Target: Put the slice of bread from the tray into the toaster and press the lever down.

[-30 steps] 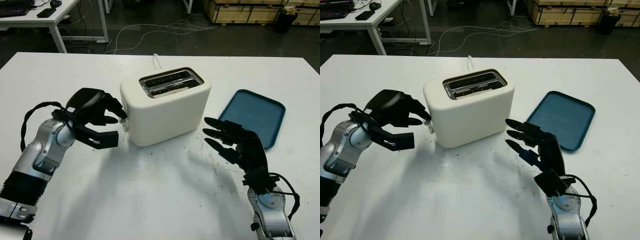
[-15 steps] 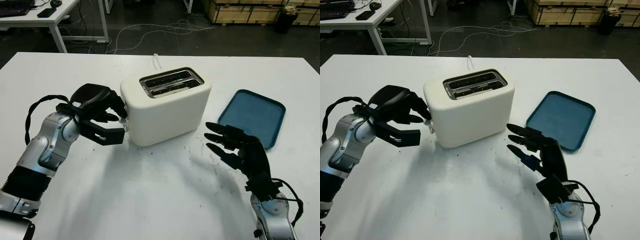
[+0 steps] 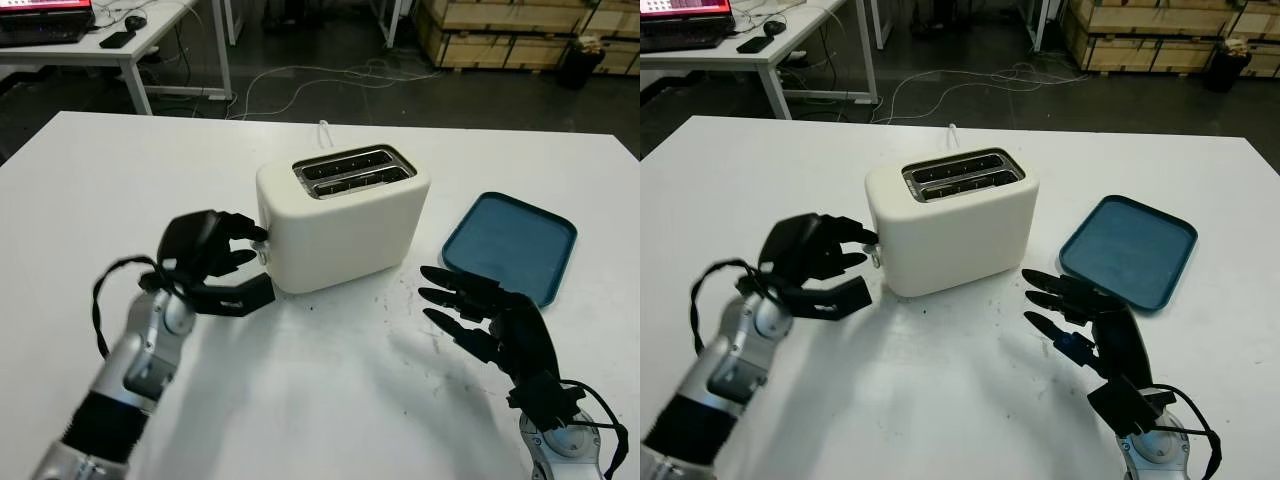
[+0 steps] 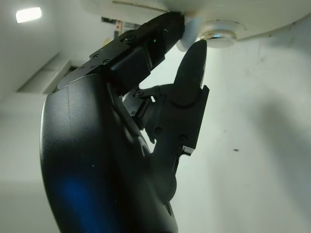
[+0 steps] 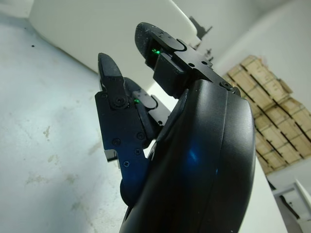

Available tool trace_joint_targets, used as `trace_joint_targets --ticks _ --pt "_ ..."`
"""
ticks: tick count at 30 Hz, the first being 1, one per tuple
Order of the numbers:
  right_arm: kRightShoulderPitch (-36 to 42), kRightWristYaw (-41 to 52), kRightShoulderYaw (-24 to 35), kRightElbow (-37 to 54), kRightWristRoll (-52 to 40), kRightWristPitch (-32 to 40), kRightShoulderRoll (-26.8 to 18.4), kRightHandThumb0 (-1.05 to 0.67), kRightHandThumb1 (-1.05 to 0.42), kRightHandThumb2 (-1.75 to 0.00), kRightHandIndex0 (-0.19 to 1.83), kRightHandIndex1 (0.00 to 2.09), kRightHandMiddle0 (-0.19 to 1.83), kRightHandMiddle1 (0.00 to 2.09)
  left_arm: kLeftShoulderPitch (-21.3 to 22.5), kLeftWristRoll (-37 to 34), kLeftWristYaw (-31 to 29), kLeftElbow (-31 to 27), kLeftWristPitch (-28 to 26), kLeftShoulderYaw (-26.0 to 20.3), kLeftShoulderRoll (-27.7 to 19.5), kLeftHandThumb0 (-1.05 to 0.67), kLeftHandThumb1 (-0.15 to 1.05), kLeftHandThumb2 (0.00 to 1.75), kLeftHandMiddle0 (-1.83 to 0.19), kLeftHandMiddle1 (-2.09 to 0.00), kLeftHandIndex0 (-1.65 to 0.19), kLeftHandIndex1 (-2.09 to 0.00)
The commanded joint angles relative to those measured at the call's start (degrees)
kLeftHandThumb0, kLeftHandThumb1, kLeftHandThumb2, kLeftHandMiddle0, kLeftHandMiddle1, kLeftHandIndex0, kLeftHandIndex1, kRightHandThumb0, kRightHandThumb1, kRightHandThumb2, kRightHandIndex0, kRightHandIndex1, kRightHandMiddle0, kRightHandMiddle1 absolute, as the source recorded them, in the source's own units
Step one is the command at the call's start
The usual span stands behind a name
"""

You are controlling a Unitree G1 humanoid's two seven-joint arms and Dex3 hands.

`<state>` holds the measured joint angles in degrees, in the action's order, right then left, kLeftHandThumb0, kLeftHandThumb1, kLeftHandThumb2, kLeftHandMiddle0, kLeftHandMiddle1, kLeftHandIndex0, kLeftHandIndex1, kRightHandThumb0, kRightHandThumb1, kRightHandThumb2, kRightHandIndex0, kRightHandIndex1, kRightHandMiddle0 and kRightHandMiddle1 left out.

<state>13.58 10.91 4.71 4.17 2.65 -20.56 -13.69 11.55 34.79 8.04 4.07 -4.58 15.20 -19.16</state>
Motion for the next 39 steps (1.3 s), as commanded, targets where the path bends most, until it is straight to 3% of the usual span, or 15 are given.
trace_joint_targets --ticks 1,3,7,14,21,29,32,39 --pt "-1.59 0.24 -0.3 -0.41 0.17 0.18 -0.62 -0.23 -0.92 -0.06 0.97 0.02 0.84 0.0 -5.3 -2.22 -11.63 11.25 3.64 14.3 8.32 -0.28 0.91 0.01 -0.78 -1.18 -1.18 -0.02" --pt "-1.95 0.12 -0.41 -0.49 0.25 0.33 -0.4 -0.23 -0.92 -0.06 0.96 0.01 0.84 0.0 -4.5 -2.95 -11.87 11.4 3.47 13.7 7.76 -0.28 0.92 0.02 -0.77 -1.16 -1.19 -0.02" --pt "-2.35 -0.32 -0.6 -0.9 0.72 -0.14 0.01 -0.22 -0.92 -0.07 0.96 0.01 0.84 0.0 -3.23 -3.53 -12.24 11.04 2.48 13.15 6.54 -0.27 0.91 0.01 -0.69 -1.34 -1.19 -0.02" --pt "-2.46 -0.65 -0.79 -0.98 0.7 -0.1 0.27 -0.21 -0.92 -0.07 0.96 0.01 0.84 0.0 -1.43 -2.5 -12.26 9.91 1.7 12.44 4.78 -0.27 0.91 0.01 -0.69 -1.13 -1.15 -0.01" --pt "-2.85 -0.71 -0.79 -1.53 0.4 -0.22 0.39 -0.2 -0.92 -0.06 0.96 0.0 0.84 0.0 0.14 -2.51 -12.74 8.19 1.58 12.04 3.37 -0.28 0.91 0.0 -0.69 -1.26 -1.17 -0.02" --pt "-5.61 -1.2 0.2 -2.26 -0.21 2.22 0.12 -0.24 -0.92 -0.06 0.93 0.0 0.82 0.0 -3.94 -9.14 -5.84 -0.66 8.51 7.0 2.92 -0.26 0.9 0.0 -0.74 -1.4 -1.19 -0.03" --pt "-8.15 0.13 1.35 -2.96 -4.32 4.67 0.38 -0.25 -0.92 -0.08 0.92 0.0 0.82 0.0 -5.97 -11.77 -2.27 -4.49 10.79 4.08 2.99 -0.3 0.89 0.0 -0.72 -1.44 -1.21 -0.04" --pt "-12.21 0.97 2.48 -3.82 -6.53 9.42 -0.5 -0.26 -0.92 -0.1 0.87 0.0 0.79 0.0 -9.24 -14.25 -0.2 -9.66 12.03 -1.24 2.3 -0.35 0.87 0.0 -0.71 -1.41 -1.2 -0.05"
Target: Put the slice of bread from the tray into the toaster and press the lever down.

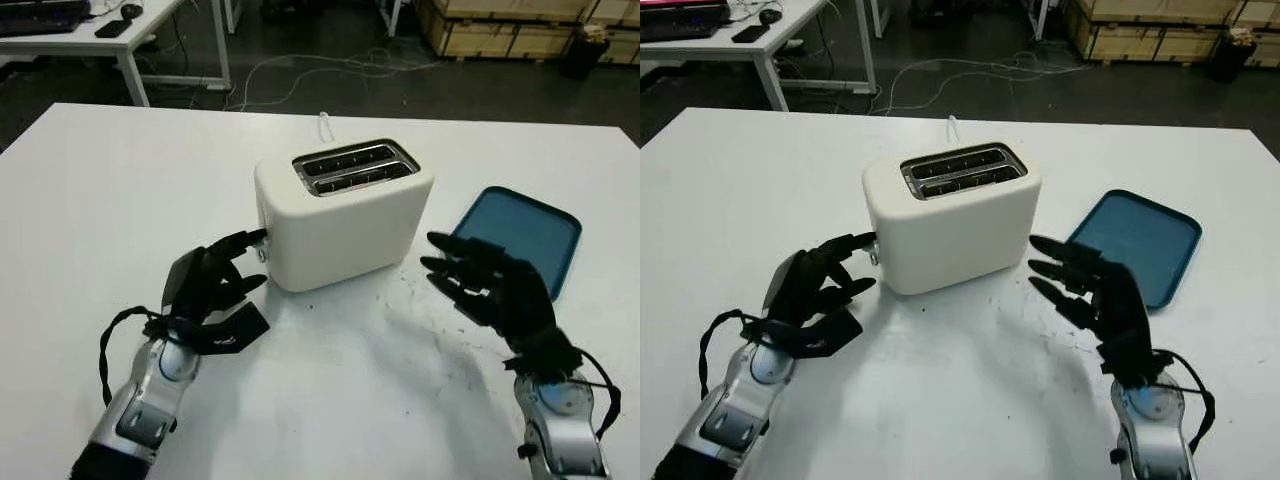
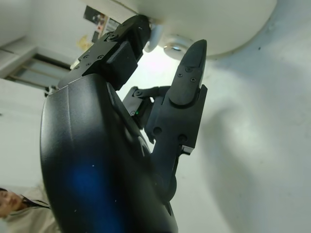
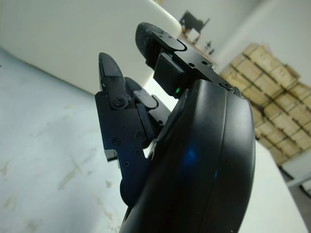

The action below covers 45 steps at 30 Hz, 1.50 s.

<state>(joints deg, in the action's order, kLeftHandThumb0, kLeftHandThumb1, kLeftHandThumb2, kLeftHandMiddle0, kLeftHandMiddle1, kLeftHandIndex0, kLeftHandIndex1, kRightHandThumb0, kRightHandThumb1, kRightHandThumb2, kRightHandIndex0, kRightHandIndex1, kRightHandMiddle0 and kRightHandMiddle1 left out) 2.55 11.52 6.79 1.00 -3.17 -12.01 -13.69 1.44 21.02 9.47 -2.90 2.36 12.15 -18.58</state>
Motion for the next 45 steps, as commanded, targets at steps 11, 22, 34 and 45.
trace_joint_targets --ticks 11,22,34,45 --pt "-7.68 2.15 2.48 -7.08 -1.41 -0.73 -3.27 -0.28 -0.92 -0.04 0.89 0.01 0.78 0.0 0.67 3.26 0.02 -5.45 4.54 -3.65 -0.11 -0.45 0.85 0.01 -0.67 -1.47 -1.16 -0.07" --pt "-17.76 5.07 5.76 -15.33 -0.07 -2.64 -12.62 -0.28 -0.87 0.0 0.93 0.02 0.76 0.01 3.17 7.86 -5.09 -12.41 -1.65 -11.48 -4.89 -0.54 0.86 0.0 -0.65 -1.26 -1.07 -0.05" --pt "-23.34 5.81 3.35 -20.5 4.33 -6.12 -17.02 -0.32 -0.85 0.0 0.95 0.01 0.8 0.01 5.62 8.78 -10.62 -10.65 -1.44 -14.28 -10.18 -0.49 0.84 0.0 -0.71 -1.16 -1.07 -0.06" --pt "-28.29 4.99 0.3 -25.3 8.33 -7.65 -17.8 -0.33 -0.84 0.0 0.91 0.0 0.77 0.0 10.69 9.79 -8.3 -4.34 -5.99 -13.61 -7.66 -0.59 0.84 0.01 -0.69 -1.05 -1.06 -0.04"
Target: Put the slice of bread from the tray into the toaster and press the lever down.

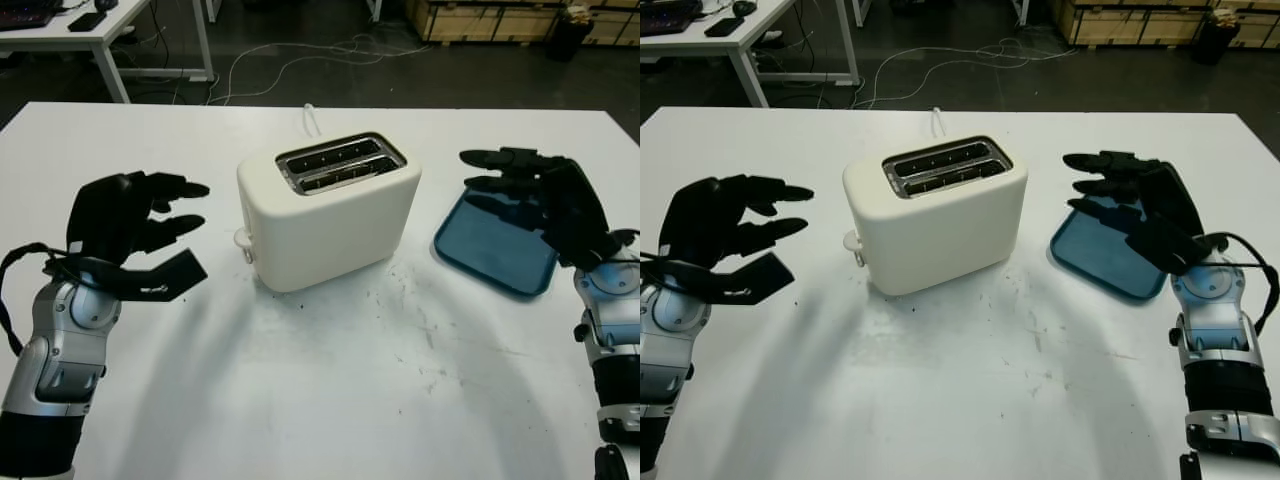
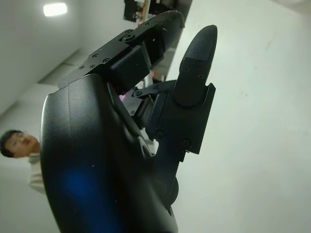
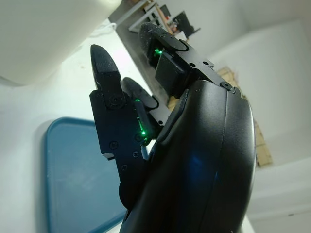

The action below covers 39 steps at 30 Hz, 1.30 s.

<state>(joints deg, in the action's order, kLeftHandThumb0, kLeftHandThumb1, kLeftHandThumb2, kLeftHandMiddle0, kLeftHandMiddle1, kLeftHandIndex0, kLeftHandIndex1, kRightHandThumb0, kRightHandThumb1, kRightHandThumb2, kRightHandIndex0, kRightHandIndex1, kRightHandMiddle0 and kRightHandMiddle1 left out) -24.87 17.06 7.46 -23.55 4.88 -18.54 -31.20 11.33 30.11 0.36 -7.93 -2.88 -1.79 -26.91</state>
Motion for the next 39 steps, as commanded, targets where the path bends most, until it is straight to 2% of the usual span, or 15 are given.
trace_joint_targets --ticks 1,6,10,14,19,24,27,30,39 --pt "-0.99 -0.68 -0.44 -0.9 0.35 -1.13 -0.11 -0.3 -0.83 0.0 0.91 0.0 0.76 0.0 0.97 0.71 1.21 0.98 -0.95 0.44 1.12 -0.59 0.85 0.01 -0.69 -1.04 -1.05 -0.04" --pt "-1.61 -0.92 -1.11 -1.81 1.44 -1.75 -0.31 -0.22 -0.82 0.0 0.89 0.0 0.75 0.0 1.33 1.02 1.85 1.24 -2.58 0.91 2.69 -0.62 0.86 0.01 -0.69 -0.99 -1.03 -0.03" --pt "-3.1 0.04 -1.21 -2.35 1.07 -1.09 -1.22 -0.25 -0.83 0.0 0.89 0.0 0.74 0.0 2.21 1.92 1.37 1.48 -2.14 1.16 1.55 -0.63 0.86 0.0 -0.7 -0.97 -1.03 -0.03" --pt "-6.45 0.42 -1.98 -2.94 2.96 -0.51 -3.51 -0.29 -0.81 0.0 0.87 0.0 0.75 0.01 4.69 2.14 -3.34 0.66 -3.16 1.33 -1.77 -0.64 0.83 0.0 -0.71 -0.9 -1.02 -0.02" --pt "-12.36 5.2 -3.57 -4.97 3.69 1.01 -6.89 -0.35 -0.8 0.0 0.82 0.0 0.73 0.0 9.39 2.7 -10.39 0.59 -4.58 2.17 -6.88 -0.66 0.8 0.0 -0.79 -0.8 -1.04 -0.03" --pt "-16.55 6.77 -5.59 -8.92 5.22 -2.67 -8.56 -0.39 -0.78 0.0 0.82 0.0 0.73 0.0 13.49 3.45 -15.22 1.23 -4.84 3.45 -10.09 -0.68 0.79 0.0 -0.86 -0.72 -1.05 -0.02" --pt "-18.14 7.33 -7.93 -8.81 8.2 -1.29 -9.75 -0.41 -0.79 0.0 0.8 0.0 0.71 0.0 15.29 4.31 -17.6 1.66 -5.31 4.67 -11.13 -0.68 0.79 0.0 -0.88 -0.72 -1.06 -0.03" --pt "-18.56 8.58 -9.69 -6.14 10.21 0.39 -10.32 -0.35 -0.79 0.0 0.75 0.0 0.68 0.0 16.34 5.18 -18.92 2.12 -5.38 5.91 -11.53 -0.66 0.77 0.0 -0.87 -0.77 -1.07 -0.03" --pt "-17.79 8.24 -11.66 -6.09 11.45 -2.45 -9.65 -0.17 -0.75 0.0 0.76 0.01 0.69 0.01 16.46 5.03 -17.86 3.73 -3.6 7.0 -10.39 -0.62 0.76 0.0 -0.85 -0.85 -1.1 -0.03"
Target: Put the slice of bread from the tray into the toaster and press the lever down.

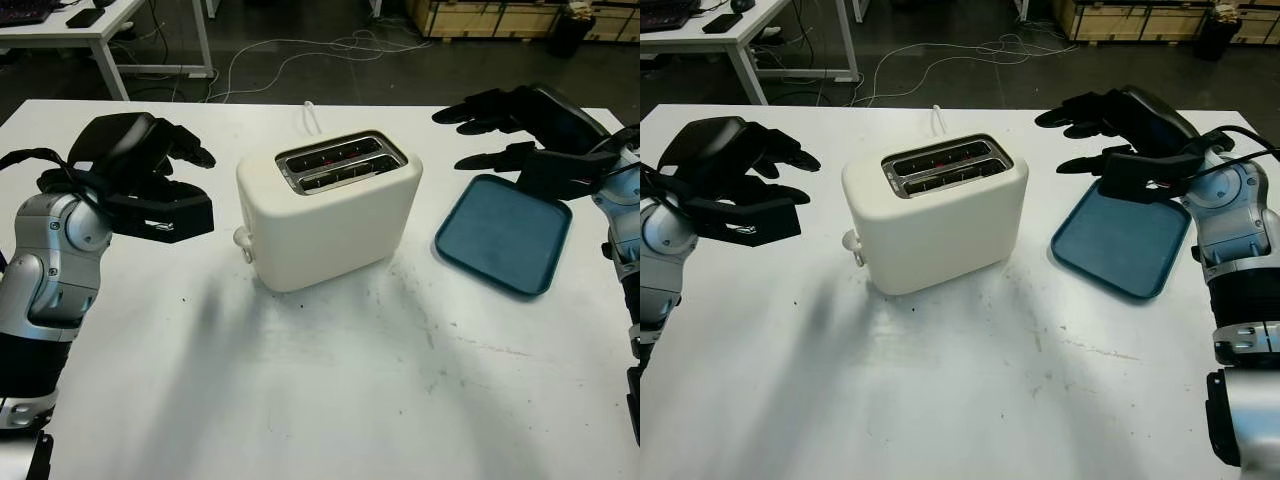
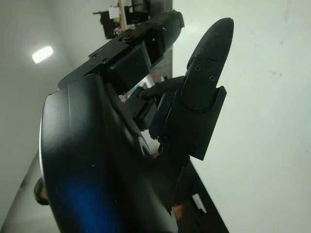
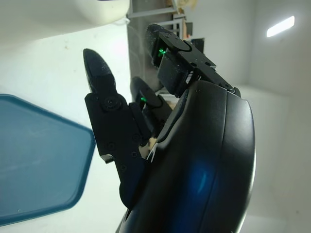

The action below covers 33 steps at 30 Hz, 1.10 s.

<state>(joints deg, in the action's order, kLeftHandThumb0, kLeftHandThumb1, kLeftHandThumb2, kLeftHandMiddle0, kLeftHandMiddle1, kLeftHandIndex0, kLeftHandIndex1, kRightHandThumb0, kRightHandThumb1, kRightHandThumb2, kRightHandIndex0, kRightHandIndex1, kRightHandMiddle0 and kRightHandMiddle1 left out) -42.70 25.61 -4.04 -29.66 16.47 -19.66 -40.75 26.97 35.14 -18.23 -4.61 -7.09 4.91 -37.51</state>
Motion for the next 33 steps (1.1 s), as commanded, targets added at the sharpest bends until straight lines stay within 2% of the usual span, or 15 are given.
trace_joint_targets --ticks 1,10,17,33 --pt "0.26 -0.26 -0.09 0.2 -0.23 -1.44 -0.17 -0.17 -0.75 0.0 0.76 0.01 0.69 0.0 0.64 0.09 0.92 0.5 0.72 0.33 0.29 -0.62 0.77 0.01 -0.84 -0.85 -1.09 -0.03" --pt "0.65 -0.94 -0.02 1.18 1.42 -0.68 -0.93 -0.18 -0.76 0.0 0.76 0.0 0.68 0.0 0.37 0.46 2.07 1.33 0.97 0.55 0.7 -0.62 0.79 0.0 -0.8 -0.92 -1.09 -0.02" --pt "-0.37 -0.73 -0.04 0.49 1.77 -0.61 -1.31 -0.25 -0.77 0.0 0.77 0.01 0.69 0.0 0.5 0.93 2.5 1.69 0.97 0.53 0.75 -0.63 0.8 0.0 -0.77 -0.95 -1.07 -0.01" --pt "-0.01 -0.52 0.76 2.6 1.8 1.78 -1.57 -0.32 -0.78 0.0 0.74 0.0 0.68 0.0 0.63 0.78 2.13 0.97 0.34 0.22 1.08 -0.62 0.8 0.0 -0.75 -0.92 -1.06 -0.01"
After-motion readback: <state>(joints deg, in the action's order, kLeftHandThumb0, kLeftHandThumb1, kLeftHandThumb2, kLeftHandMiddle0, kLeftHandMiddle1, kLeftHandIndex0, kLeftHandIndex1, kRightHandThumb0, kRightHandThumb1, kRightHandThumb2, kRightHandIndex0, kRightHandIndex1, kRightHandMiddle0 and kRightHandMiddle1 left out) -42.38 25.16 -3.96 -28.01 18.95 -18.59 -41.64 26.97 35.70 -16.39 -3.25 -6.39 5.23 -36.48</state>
